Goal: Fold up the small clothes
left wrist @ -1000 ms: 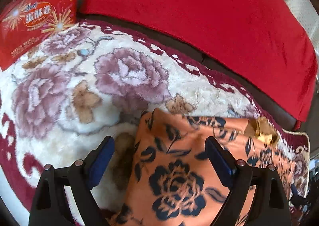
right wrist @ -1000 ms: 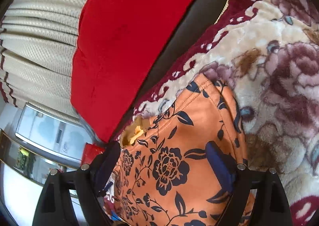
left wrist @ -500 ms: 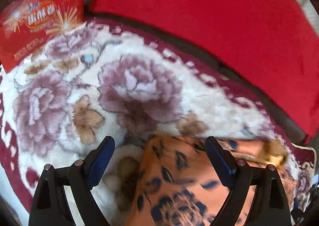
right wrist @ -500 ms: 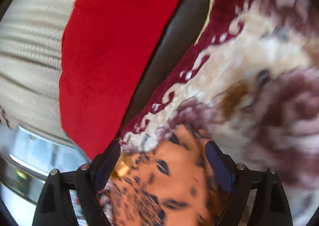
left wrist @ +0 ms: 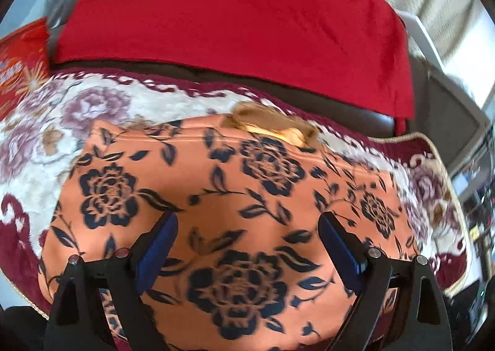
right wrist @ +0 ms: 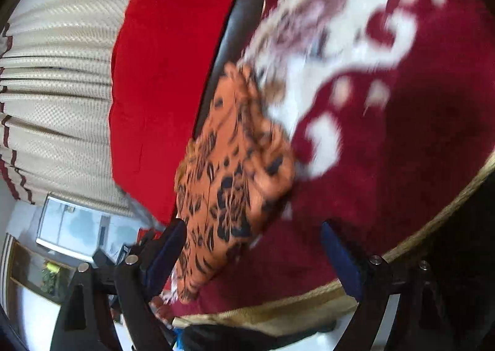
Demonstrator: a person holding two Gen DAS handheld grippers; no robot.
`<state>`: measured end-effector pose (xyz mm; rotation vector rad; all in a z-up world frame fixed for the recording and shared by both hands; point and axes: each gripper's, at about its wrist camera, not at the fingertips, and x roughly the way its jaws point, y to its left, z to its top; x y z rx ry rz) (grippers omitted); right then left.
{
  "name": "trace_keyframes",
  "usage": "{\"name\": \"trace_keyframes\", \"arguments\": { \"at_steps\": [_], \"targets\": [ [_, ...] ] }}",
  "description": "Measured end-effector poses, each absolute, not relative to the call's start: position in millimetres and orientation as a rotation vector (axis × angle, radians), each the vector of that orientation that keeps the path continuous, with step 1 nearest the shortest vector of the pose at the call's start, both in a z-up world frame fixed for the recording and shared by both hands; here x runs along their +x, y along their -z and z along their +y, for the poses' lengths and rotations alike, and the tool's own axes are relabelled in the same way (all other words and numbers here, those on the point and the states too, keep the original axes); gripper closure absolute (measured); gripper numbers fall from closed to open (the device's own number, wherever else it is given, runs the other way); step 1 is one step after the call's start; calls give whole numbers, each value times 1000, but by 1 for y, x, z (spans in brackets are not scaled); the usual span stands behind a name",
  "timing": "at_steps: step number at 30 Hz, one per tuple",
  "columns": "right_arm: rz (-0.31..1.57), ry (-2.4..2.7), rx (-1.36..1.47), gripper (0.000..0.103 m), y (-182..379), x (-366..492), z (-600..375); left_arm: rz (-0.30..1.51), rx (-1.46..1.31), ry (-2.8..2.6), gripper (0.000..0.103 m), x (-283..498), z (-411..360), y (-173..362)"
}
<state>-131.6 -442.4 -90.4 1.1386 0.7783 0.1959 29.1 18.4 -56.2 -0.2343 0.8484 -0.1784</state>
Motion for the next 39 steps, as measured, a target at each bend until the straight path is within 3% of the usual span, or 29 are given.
{"name": "trace_keyframes", "arguments": {
  "at_steps": [5,10,11,12,13,19,23,26,28,32,34,38,39],
  "targets": [
    [753,-258,1197,13,92,-104,-438,829,-249,142,11,37,12,53],
    [748,-234,1237,15,98,-96,-437,966,-224,62,11,61,10,96],
    [731,-245,1231,21,97,-97,-437,982,-211,54,11,63,9,104],
    [728,-255,1220,63,95,-95,-437,967,-187,49,9,62,7,106],
    [755,-234,1194,92,93,-93,-437,945,-156,45,8,59,4,106],
    [751,-126,938,92,63,-100,-429,987,-170,54,6,64,6,99],
    [801,-106,986,94,108,-108,-436,884,-263,70,6,55,13,69],
    [802,-103,966,93,101,-107,-436,872,-194,88,6,59,1,74],
    [796,-125,965,89,101,-107,-436,990,-136,85,6,69,-6,103],
    [800,-222,1088,85,107,-120,-451,924,-52,73,1,62,-12,113],
    [822,-187,1017,79,92,-124,-450,939,-56,81,0,65,-11,114],
    [774,-158,871,78,45,-114,-457,925,-45,93,0,68,-12,117],
    [759,-149,835,69,34,-107,-460,919,-47,96,0,69,-11,117]
  ]
}}
